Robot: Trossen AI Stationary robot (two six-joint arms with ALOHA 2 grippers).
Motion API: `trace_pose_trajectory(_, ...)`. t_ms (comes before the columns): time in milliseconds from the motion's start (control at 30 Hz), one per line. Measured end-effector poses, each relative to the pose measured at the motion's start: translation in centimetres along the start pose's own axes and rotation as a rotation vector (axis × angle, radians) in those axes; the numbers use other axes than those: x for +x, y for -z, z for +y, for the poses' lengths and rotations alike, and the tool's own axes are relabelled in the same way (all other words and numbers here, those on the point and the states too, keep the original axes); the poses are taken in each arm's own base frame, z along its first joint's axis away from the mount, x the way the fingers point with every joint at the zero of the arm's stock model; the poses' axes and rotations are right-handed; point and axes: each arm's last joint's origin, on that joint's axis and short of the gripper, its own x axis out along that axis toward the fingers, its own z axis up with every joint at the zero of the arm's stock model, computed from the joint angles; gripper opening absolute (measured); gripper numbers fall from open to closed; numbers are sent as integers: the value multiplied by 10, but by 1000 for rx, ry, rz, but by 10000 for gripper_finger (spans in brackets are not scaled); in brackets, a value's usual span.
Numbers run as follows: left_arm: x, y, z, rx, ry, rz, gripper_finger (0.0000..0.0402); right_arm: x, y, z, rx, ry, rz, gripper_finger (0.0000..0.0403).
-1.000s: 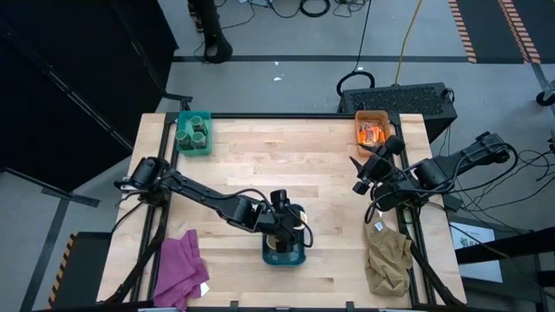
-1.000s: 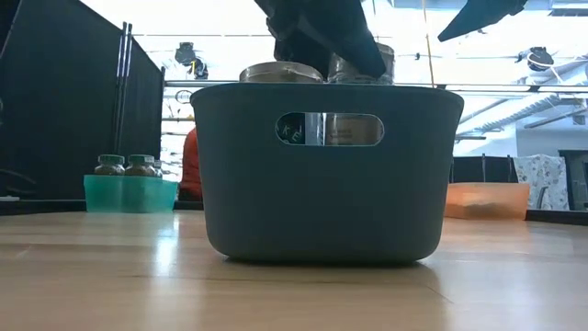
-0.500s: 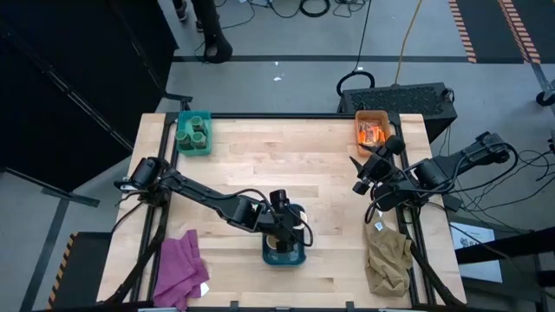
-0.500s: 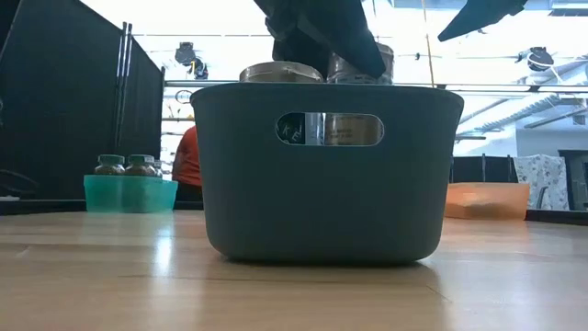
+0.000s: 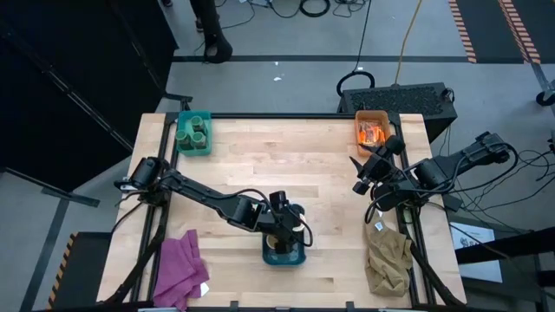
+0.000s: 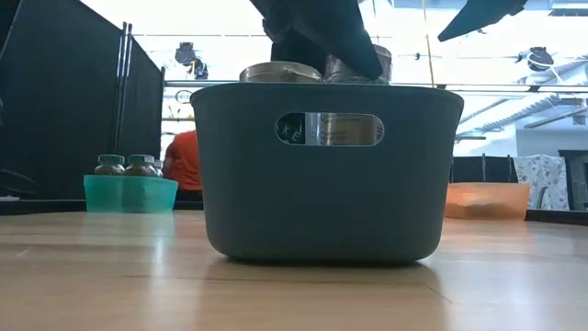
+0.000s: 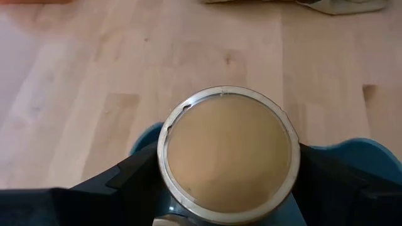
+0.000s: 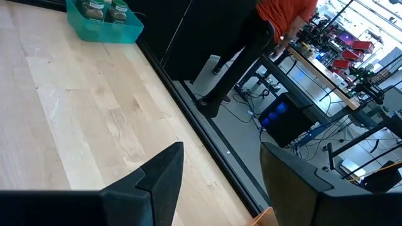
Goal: Sort spices by type
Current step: Put the gold seasoning bottle into the blue bin
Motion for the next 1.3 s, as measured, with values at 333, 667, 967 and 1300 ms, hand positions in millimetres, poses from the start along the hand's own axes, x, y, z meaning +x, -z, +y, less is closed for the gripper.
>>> trace_pose_trajectory(333, 0, 2, 2, 24, 24, 31, 294, 0, 0, 0, 0, 0, 0, 194)
trace_pose_trajectory(667, 3, 2, -3, 24, -24, -9, 294, 0, 0, 0, 0, 0, 0, 194)
trace_pose_trajectory(967, 9, 5, -6, 27, -31, -3, 294, 0, 0, 0, 1, 0, 0, 194)
trace_pose_trajectory(1300, 10, 8, -6, 23, -38, 32, 295, 0, 0, 0, 1, 0, 0, 194)
